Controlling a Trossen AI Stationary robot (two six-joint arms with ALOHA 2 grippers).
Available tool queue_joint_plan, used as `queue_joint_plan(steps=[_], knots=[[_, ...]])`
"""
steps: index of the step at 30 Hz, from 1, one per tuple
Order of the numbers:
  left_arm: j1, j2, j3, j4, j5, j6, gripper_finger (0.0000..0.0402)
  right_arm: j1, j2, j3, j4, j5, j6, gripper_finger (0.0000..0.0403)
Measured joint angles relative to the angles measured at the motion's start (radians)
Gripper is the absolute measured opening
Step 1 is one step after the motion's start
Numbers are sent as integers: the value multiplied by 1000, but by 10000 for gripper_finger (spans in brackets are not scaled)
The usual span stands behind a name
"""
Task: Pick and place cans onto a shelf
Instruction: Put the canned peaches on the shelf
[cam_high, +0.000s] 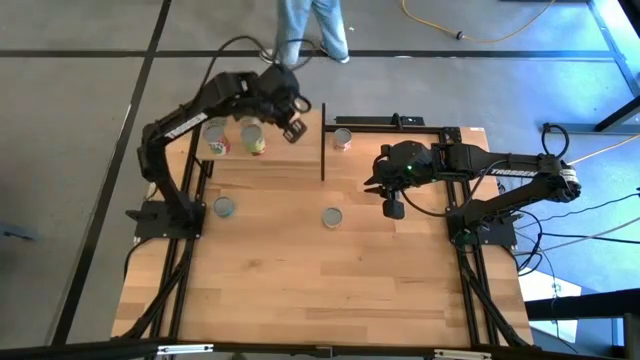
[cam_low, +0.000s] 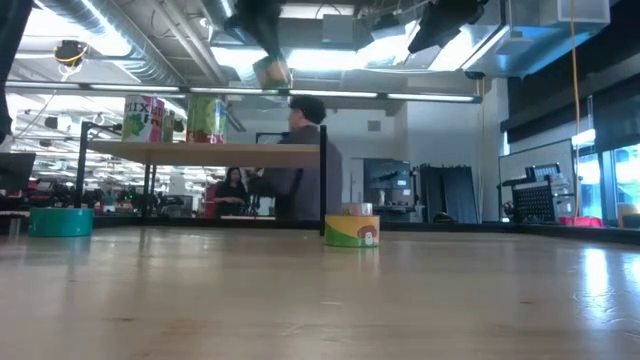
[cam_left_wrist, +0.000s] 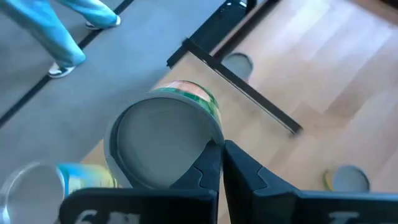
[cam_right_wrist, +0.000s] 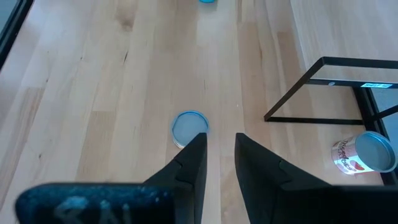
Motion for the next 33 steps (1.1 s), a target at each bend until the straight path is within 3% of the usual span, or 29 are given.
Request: queue_joint_plan(steps=[10,22,33], knots=[[134,138,-1,-2,86,85,0,0,0,0,2,0,0,84],[137,264,-1,-99,63,78,0,0,0,0,2,0,0,84],[137,274,-1,-90,61,78,28,0,0,0,1,0,0,84]])
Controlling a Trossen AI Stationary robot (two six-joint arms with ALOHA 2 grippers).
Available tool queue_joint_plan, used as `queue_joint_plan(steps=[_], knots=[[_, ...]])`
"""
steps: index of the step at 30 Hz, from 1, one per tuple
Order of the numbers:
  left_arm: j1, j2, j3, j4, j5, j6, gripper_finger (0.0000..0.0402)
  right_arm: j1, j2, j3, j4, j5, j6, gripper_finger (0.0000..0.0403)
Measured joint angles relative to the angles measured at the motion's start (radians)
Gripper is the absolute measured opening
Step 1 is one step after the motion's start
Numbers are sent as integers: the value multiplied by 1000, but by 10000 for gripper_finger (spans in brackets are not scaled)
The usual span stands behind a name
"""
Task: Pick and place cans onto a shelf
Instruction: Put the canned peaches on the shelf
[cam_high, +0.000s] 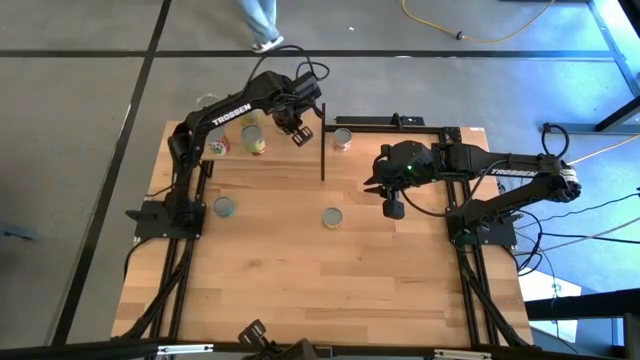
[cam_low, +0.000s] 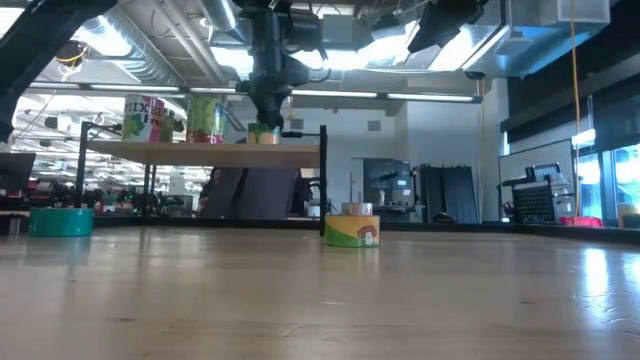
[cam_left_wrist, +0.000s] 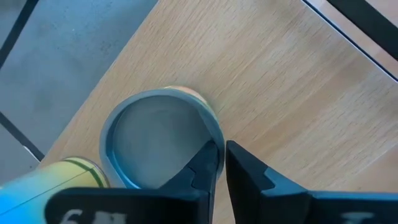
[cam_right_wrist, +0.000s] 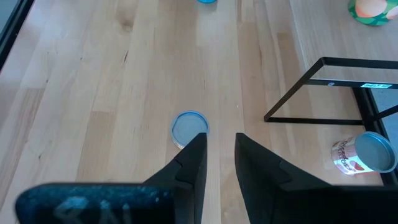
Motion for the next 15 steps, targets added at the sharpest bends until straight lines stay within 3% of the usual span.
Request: queue_joint_plan(steps=[9,15], knots=[[0,1,5,-7,-17,0,35,0,0,0,0,0,0,84],[0,1,93,-29,-24,0,35,0,0,0,0,0,0,84]])
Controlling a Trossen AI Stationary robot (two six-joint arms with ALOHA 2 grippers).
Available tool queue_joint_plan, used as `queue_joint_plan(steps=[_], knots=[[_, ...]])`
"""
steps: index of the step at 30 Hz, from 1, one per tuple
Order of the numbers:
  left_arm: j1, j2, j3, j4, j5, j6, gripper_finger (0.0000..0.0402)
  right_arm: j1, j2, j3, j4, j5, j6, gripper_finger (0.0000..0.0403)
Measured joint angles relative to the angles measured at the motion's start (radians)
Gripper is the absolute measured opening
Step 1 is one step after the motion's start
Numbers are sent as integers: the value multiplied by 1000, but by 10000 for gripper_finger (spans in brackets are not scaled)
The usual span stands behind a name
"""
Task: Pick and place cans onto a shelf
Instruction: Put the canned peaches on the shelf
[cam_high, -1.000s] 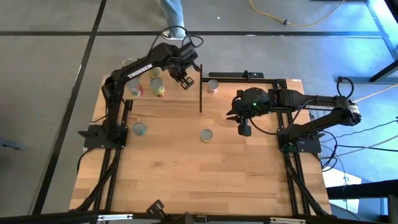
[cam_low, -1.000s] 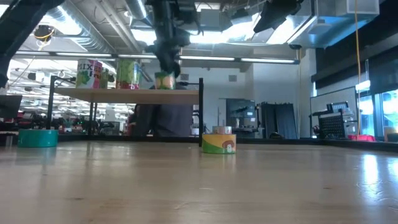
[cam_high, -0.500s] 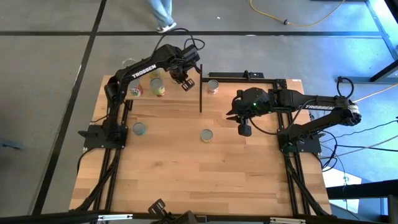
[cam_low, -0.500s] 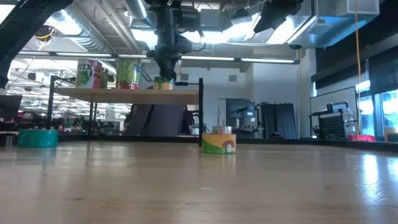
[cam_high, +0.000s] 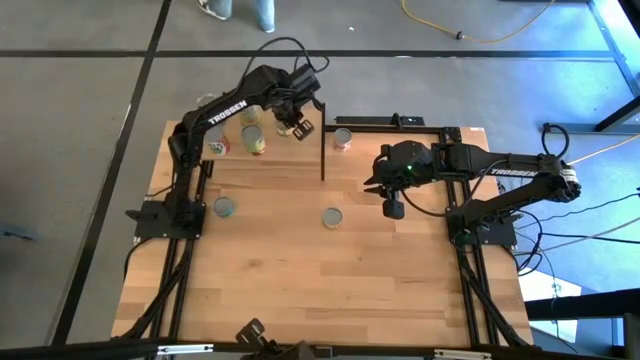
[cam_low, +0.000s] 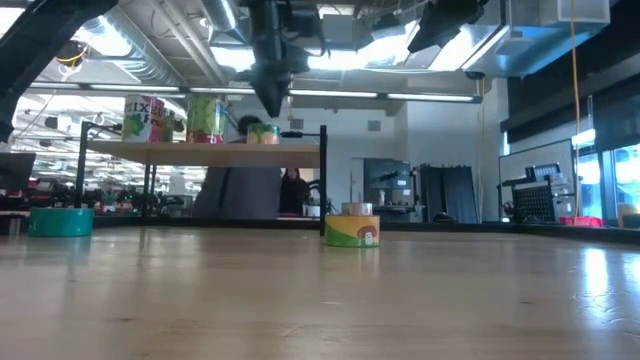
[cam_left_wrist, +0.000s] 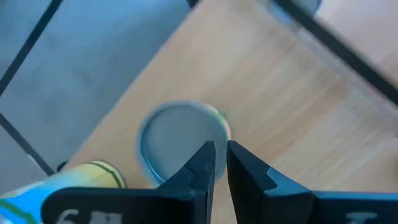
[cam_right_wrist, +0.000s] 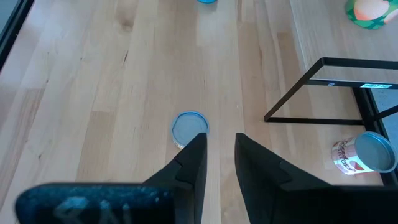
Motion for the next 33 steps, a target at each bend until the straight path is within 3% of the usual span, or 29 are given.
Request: queue_joint_plan(steps=[7,13,16,33], knots=[[-31,-2,121,-38,81,-28,31,0,0,0,0,0,23,84],[-98,2,127,-143,76,7,3,0,0,0,0,0,22,84],[-112,6,105,-167,34,3,1,0,0,0,0,0,21,84],[-49,7,-57,-120,5,4,0,0,0,0,0,0,14,84]])
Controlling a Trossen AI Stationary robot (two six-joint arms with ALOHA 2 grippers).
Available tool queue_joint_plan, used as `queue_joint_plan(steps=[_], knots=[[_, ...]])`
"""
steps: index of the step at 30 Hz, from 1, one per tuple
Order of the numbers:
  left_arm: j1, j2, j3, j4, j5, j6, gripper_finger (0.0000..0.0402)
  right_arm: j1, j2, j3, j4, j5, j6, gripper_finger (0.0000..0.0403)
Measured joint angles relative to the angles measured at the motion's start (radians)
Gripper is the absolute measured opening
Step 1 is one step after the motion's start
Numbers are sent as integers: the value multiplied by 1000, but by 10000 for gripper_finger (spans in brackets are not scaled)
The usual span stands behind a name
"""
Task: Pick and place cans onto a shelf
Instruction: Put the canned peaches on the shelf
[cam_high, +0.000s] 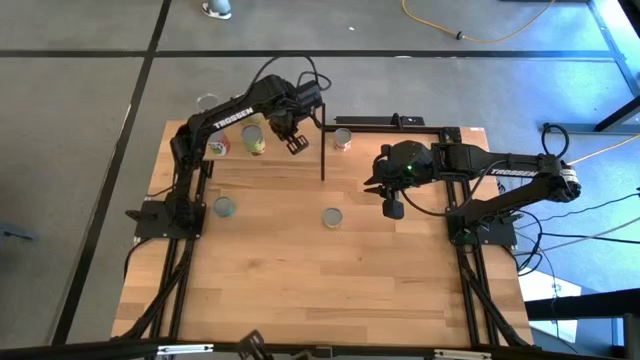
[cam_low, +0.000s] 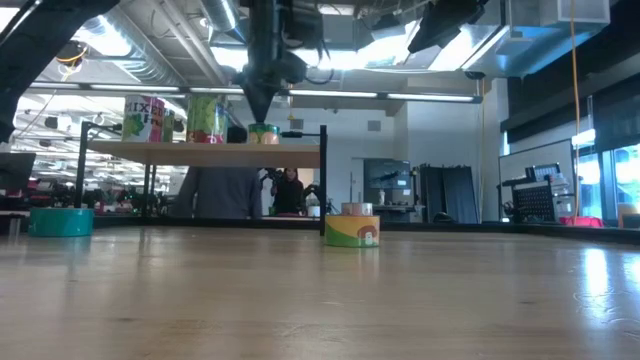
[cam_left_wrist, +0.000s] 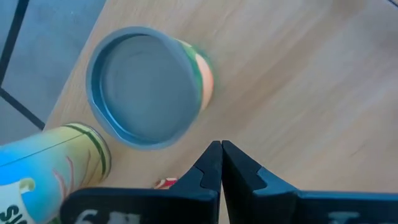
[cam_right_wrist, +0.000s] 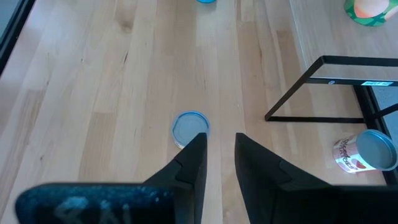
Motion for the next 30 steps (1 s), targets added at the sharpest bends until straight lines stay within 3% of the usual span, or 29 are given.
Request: queue_joint_plan(steps=[30], knots=[[67,0,-16,83,-75,55,0,0,0,0,0,2,-18,84]])
